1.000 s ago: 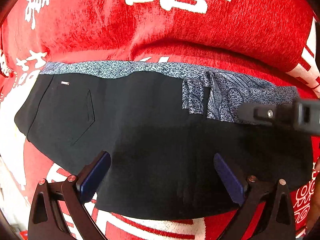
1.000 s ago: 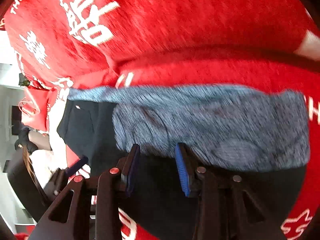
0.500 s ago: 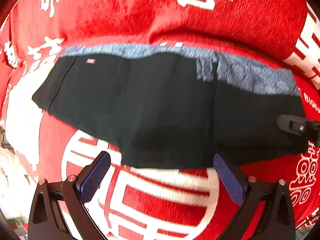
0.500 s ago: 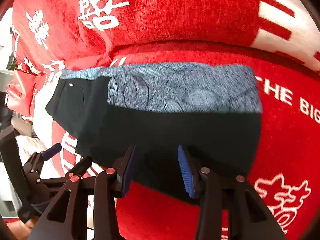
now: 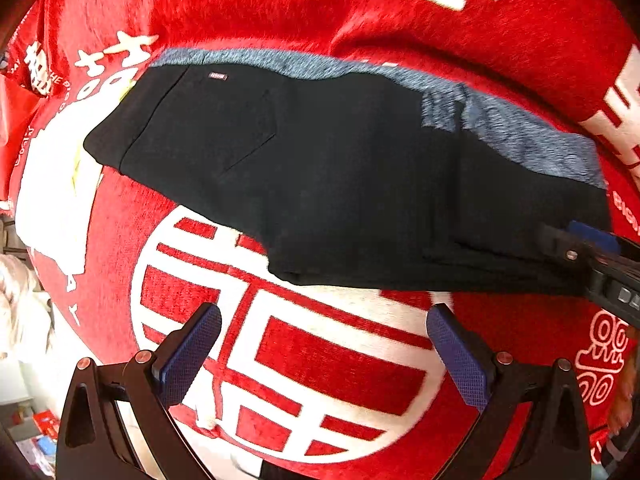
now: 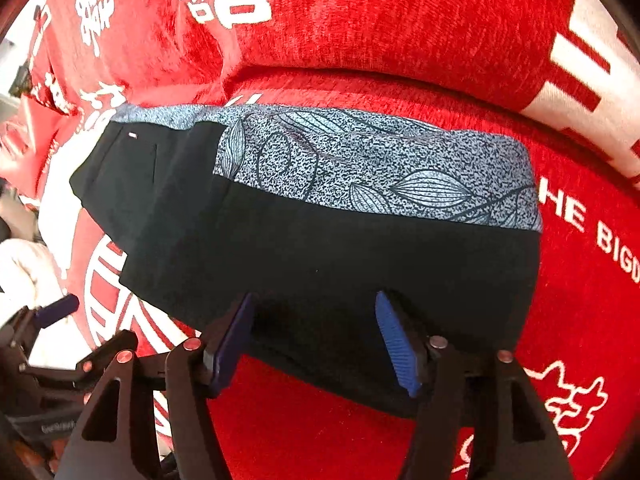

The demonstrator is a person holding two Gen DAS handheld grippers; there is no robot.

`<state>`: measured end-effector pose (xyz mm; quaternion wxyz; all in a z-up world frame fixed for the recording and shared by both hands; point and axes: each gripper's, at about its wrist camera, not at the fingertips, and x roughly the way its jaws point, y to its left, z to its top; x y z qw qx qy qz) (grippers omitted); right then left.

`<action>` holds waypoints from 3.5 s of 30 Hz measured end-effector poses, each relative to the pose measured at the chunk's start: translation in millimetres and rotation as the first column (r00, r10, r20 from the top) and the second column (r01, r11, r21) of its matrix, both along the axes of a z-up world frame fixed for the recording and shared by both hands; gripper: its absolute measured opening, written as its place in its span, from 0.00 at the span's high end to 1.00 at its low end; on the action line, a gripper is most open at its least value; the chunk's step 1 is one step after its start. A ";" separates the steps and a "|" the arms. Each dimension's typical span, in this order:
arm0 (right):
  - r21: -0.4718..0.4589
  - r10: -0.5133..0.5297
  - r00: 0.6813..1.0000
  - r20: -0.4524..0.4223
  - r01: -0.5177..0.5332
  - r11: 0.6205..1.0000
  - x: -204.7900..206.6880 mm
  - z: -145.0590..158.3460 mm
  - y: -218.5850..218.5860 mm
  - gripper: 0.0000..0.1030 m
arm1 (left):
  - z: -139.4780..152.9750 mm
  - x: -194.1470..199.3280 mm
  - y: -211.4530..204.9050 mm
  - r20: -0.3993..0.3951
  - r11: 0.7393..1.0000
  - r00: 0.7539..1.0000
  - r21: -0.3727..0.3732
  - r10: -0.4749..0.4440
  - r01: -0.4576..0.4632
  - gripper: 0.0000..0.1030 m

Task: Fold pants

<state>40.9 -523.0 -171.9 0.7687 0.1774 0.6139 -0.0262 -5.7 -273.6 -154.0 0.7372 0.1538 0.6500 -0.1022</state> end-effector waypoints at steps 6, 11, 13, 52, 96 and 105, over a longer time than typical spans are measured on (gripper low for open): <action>-0.038 -0.091 0.995 -0.042 0.090 0.995 7.7 11.2 14.7 0.35 | -3.9 19.1 17.4 -0.013 0.998 0.998 0.007 -0.062 0.062 0.00; -0.037 -0.099 0.994 -0.045 0.097 0.995 23.2 23.0 58.7 0.33 | -3.8 39.0 47.4 -0.039 0.997 0.996 -0.003 -0.080 0.080 0.00; -0.031 -0.103 0.993 -0.062 0.101 0.994 32.2 22.1 73.4 0.33 | -3.0 48.0 61.3 -0.044 0.997 0.996 -0.007 -0.080 0.080 0.00; -0.207 0.036 0.993 -0.109 -0.058 0.977 79.5 11.8 144.5 0.13 | -25.6 151.9 146.1 -0.068 0.992 0.991 -0.034 0.118 -0.120 0.00; -0.120 0.031 0.991 -0.134 -0.047 0.992 95.0 -15.8 140.8 0.13 | -60.5 235.1 185.6 -0.082 0.806 0.925 -0.466 0.370 -0.364 0.13; -0.029 0.039 0.995 -0.096 -0.042 0.999 133.3 41.3 124.2 0.14 | -31.8 207.6 146.0 0.227 0.977 0.972 -0.211 0.065 -0.016 0.62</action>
